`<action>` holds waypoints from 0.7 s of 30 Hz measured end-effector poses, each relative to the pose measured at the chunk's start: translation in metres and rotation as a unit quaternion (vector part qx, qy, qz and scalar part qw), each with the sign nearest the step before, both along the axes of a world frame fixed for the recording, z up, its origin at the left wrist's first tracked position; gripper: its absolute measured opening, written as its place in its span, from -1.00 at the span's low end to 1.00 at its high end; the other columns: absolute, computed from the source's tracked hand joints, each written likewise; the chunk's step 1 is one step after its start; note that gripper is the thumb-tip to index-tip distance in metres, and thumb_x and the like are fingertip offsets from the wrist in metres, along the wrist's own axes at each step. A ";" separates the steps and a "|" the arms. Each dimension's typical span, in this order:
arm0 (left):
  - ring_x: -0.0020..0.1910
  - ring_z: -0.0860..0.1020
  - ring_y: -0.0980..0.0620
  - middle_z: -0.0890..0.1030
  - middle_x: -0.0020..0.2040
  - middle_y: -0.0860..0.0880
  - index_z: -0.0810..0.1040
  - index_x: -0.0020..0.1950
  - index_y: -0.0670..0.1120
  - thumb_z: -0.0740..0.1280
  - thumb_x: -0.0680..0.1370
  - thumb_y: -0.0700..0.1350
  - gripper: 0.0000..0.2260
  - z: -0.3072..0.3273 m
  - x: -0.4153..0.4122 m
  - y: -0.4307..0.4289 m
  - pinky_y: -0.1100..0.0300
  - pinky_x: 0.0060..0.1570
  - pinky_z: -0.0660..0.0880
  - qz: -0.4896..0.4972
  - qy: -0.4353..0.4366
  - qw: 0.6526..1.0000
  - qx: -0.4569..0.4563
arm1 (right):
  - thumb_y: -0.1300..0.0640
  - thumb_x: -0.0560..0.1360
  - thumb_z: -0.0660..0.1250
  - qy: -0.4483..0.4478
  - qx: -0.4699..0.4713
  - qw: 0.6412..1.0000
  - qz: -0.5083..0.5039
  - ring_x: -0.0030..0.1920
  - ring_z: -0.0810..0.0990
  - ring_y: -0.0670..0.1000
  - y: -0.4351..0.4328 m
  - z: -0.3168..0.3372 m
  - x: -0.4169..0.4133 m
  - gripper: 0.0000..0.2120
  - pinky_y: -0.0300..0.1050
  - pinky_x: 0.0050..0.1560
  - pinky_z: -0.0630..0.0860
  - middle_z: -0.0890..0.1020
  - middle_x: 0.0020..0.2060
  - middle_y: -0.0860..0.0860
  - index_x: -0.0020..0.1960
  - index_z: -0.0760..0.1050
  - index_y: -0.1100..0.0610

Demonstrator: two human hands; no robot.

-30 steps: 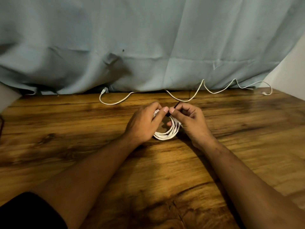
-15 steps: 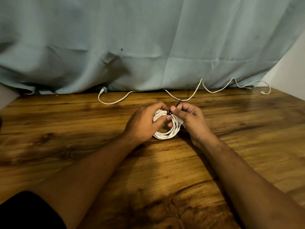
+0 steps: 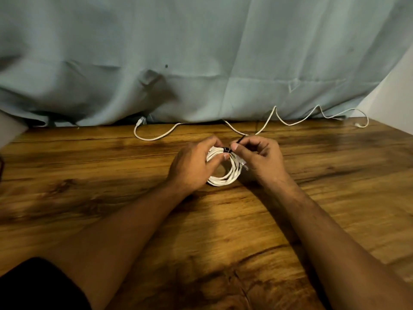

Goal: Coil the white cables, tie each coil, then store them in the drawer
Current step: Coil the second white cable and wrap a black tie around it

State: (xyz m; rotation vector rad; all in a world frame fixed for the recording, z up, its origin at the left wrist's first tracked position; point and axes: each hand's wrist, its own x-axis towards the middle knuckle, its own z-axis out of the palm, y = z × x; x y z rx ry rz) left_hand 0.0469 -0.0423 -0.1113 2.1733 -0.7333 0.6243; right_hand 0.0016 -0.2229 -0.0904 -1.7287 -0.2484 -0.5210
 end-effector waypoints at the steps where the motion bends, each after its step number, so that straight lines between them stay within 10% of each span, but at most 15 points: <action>1: -0.32 0.45 0.07 0.52 -0.32 0.16 0.55 0.10 0.12 0.40 0.56 0.16 -0.81 0.000 0.001 0.000 0.11 -0.30 0.36 0.006 -0.002 1.000 0.001 | 0.31 0.51 0.50 0.001 0.027 1.000 0.000 -0.17 0.66 0.06 0.000 0.000 0.002 -0.97 0.01 -0.06 0.61 0.74 -0.18 0.15 -0.11 0.70 0.25; 4: -0.30 0.44 0.06 0.48 -0.33 0.18 0.56 0.12 0.12 0.41 0.56 0.15 -0.80 0.000 0.001 0.001 0.11 -0.29 0.35 0.016 -0.006 1.000 0.001 | 0.35 0.48 0.50 0.029 0.112 0.993 0.024 -0.17 0.66 0.16 0.001 -0.001 0.004 -0.93 0.15 -0.03 0.61 0.74 -0.14 0.19 -0.04 0.68 0.32; 9: -0.25 0.60 0.10 0.64 -0.16 0.15 0.54 0.11 0.12 0.41 0.56 0.12 -0.82 0.000 0.002 0.002 0.01 -0.23 0.59 -0.032 0.020 0.999 -0.034 | 0.30 0.56 0.42 0.090 0.159 0.980 0.076 -0.38 0.50 -0.05 -0.003 0.003 0.000 -0.91 -0.22 -0.50 0.42 0.72 -0.11 0.17 0.03 0.68 0.26; 21: -0.25 0.66 0.11 0.68 -0.14 0.13 0.58 0.13 0.12 0.43 0.54 0.10 -0.81 -0.001 0.003 0.000 -0.05 -0.26 0.65 -0.051 0.037 0.995 -0.073 | 0.32 0.53 0.43 0.139 0.242 0.957 0.075 -0.39 0.43 -0.10 0.004 0.006 -0.006 -0.94 -0.29 -0.41 0.40 0.70 -0.19 0.08 -0.01 0.59 0.23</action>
